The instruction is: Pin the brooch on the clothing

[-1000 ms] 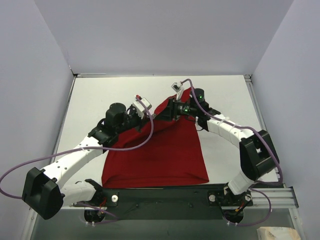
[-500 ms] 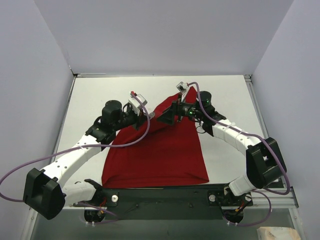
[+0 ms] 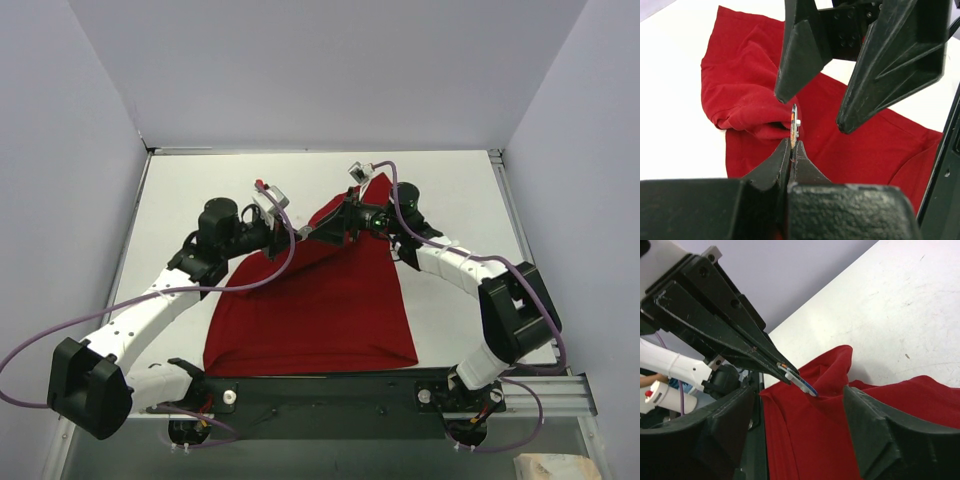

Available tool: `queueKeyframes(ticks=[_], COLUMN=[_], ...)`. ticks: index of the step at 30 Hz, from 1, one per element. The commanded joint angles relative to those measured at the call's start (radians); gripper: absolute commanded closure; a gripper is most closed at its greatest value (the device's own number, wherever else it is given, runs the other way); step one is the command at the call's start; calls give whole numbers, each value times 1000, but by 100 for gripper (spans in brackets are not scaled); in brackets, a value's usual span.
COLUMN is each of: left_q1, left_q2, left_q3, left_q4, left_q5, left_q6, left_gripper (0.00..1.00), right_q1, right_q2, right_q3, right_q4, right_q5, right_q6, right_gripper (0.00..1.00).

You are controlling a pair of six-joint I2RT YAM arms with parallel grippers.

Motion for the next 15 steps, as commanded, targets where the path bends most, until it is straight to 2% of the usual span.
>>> queueKeyframes(ticks=[1,7,15], left_q1=[16,26,31], left_q2=[-1,18,33], left_q3=[53,67,75], left_q4=[87,82,74], left_q5=[59,74,85], left_q6=[-35,-52,-60], left_gripper=[100,100,100], right_q1=[13,21,32], right_q2=[10,16,30], right_q3=[40,39,65], right_q4=[114,108,51], right_q5=[-74,-88,-78], right_q6=[6,9,-11], right_gripper=[43,56,68])
